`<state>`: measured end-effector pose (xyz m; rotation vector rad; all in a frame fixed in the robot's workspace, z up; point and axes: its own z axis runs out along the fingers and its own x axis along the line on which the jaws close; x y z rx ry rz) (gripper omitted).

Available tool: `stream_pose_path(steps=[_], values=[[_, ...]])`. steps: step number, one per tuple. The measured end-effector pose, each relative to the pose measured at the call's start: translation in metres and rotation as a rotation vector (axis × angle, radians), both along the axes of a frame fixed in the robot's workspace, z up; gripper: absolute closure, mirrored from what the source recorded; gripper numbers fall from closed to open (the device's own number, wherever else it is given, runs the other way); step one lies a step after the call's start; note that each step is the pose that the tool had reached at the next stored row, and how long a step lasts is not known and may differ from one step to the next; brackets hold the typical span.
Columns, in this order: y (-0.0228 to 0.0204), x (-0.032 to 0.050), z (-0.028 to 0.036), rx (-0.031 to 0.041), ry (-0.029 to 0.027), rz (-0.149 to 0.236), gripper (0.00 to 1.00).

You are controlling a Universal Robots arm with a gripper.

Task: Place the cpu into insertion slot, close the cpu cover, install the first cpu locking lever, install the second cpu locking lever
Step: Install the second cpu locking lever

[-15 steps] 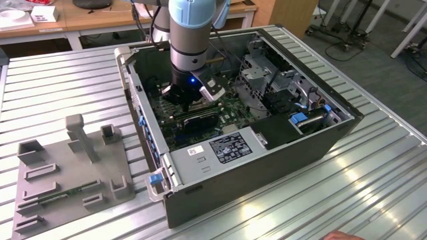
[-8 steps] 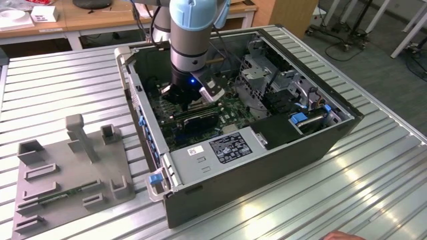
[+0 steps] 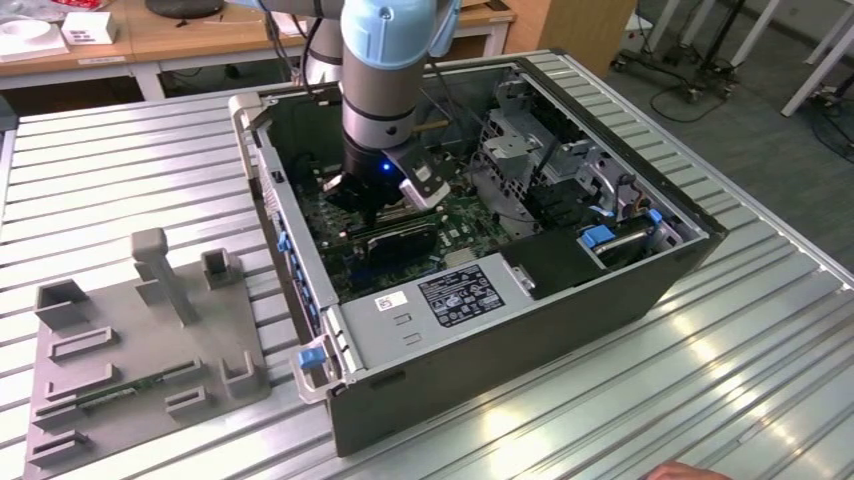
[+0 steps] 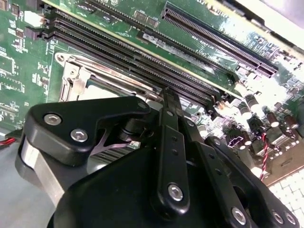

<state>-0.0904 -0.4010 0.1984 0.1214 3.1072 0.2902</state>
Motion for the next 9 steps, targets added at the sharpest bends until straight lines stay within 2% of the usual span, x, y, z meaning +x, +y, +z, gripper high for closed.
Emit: stream_pose_path(steps=[3, 9], values=[[-0.0002, 0.0001, -0.0002, 0.0087, -0.0002, 0.0, 0.89], [-0.0013, 0.0, -0.0006, 0.0307, -0.0001, 0.0, 0.89]])
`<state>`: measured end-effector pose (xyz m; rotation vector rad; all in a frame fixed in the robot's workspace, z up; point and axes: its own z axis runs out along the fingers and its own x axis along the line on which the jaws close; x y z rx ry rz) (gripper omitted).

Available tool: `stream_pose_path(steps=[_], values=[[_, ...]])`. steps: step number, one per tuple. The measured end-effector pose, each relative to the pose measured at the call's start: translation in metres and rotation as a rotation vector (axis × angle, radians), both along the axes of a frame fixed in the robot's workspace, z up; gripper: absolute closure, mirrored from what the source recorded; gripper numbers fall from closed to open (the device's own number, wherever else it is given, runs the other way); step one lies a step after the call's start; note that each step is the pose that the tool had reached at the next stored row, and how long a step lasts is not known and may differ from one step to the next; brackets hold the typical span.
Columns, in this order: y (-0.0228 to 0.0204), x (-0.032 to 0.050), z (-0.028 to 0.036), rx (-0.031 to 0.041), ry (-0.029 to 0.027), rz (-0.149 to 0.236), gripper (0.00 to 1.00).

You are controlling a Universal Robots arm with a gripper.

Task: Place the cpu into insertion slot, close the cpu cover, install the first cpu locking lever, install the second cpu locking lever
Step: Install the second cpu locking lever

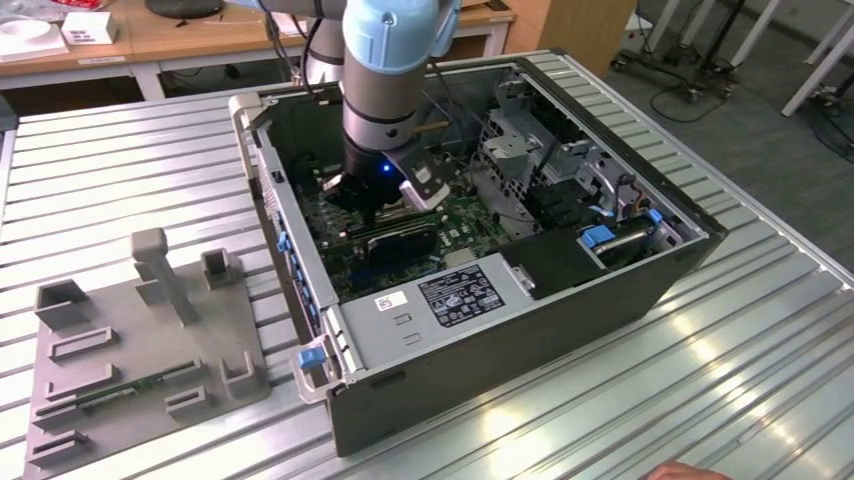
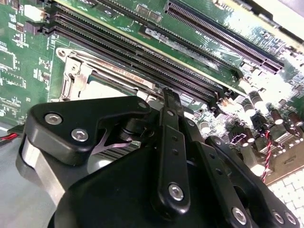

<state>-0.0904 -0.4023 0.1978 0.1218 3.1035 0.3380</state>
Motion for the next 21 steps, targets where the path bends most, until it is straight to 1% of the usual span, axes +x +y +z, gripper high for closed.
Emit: stream_pose_path(steps=[4, 12, 21], values=[[-0.0005, 0.0, -0.001, 0.0048, -0.0001, 0.0, 0.89], [-0.0006, 0.0, -0.0042, 0.0059, 0.0, 0.0, 0.89], [-0.0005, -0.0011, -0.0054, 0.0061, -0.0001, 0.0, 0.89]])
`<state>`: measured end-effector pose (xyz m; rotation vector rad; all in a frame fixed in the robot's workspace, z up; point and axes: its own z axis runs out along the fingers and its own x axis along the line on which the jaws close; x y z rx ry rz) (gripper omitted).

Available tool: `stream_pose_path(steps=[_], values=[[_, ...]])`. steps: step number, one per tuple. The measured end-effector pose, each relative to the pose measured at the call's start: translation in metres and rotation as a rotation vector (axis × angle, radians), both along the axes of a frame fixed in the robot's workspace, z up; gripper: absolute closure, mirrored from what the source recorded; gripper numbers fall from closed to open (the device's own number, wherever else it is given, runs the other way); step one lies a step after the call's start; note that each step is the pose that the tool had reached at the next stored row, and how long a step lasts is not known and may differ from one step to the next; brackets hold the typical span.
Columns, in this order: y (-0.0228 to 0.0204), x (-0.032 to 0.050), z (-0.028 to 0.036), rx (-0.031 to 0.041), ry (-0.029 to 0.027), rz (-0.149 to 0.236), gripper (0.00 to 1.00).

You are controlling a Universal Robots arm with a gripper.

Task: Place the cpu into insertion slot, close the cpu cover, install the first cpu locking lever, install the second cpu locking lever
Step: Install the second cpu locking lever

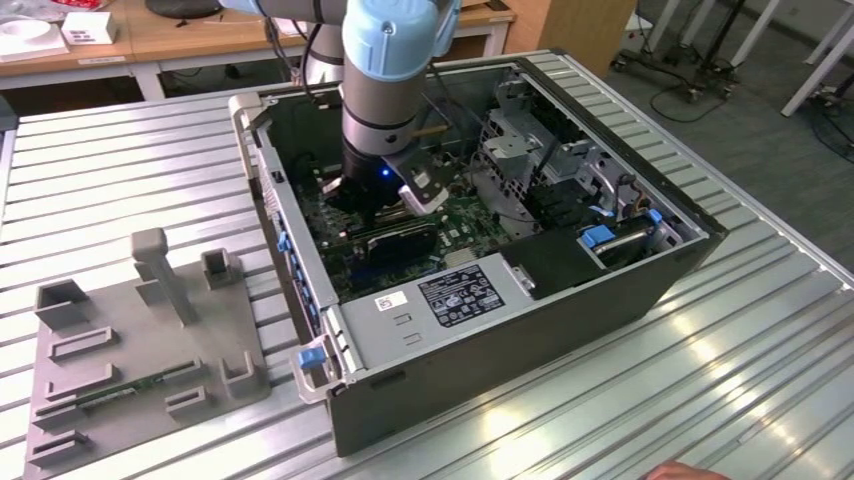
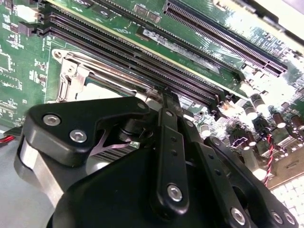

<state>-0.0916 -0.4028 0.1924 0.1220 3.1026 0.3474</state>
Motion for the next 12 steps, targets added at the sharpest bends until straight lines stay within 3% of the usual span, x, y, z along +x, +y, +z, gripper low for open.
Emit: stream_pose_path(steps=[12], values=[[0.0, -0.0019, -0.0008, -0.0029, 0.0001, 0.0, 0.89]])
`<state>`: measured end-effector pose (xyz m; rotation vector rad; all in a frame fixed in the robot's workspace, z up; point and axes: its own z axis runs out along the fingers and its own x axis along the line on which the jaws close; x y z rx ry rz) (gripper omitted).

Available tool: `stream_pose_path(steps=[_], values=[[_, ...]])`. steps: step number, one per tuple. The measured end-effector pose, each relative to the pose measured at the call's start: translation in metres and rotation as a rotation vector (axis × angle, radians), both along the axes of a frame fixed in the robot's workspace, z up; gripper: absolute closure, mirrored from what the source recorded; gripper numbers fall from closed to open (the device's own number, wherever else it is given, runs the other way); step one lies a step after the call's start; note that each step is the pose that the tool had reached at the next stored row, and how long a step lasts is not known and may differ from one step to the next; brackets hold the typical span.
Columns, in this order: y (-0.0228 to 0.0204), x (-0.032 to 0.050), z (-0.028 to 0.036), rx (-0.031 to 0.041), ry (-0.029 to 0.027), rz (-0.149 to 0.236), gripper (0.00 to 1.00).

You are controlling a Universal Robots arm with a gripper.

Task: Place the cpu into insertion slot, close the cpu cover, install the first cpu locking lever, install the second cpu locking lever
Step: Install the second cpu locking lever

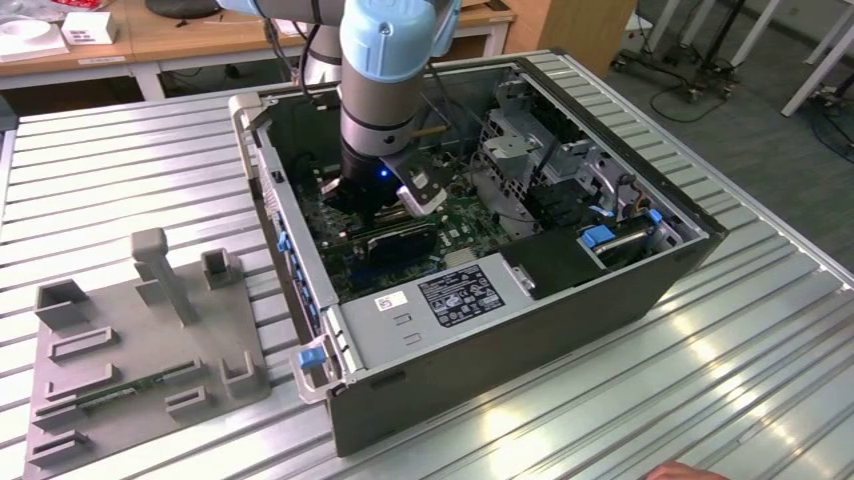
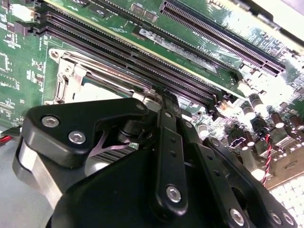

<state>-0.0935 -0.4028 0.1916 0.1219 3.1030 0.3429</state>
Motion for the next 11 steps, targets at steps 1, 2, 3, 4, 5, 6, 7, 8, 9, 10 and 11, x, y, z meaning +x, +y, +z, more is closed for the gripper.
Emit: stream_pose_path(steps=[1, 2, 3, 4, 5, 6, 7, 8, 9, 10, 11], values=[[0.0, 0.0, 0.0, -0.0016, 0.0, 0.0, 0.89], [0.0, 0.0, 0.0, -0.0024, 0.0, 0.0, 0.89], [0.0, 0.0, 0.0, -0.0028, 0.0001, 0.0, 0.89], [0.0001, 0.0, 0.0, -0.0029, 0.0001, 0.0, 0.89], [0.0001, 0.0, 0.0, -0.0029, 0.0, 0.0, 0.89], [0.0002, -0.0001, 0.0, -0.003, 0.0, 0.0, 0.89], [0.0003, -0.0003, -0.0001, -0.0029, -0.0001, 0.0, 0.89], [0.0003, -0.0008, -0.0001, -0.0028, -0.0001, 0.0, 0.89], [0.0004, -0.0015, -0.0001, -0.0028, 0.0, 0.0, 0.89], [0.0004, -0.0024, -0.0002, -0.0026, -0.0001, 0.0, 0.89], [0.0005, -0.0034, -0.0003, -0.0026, -0.0001, 0.0, 0.89]])
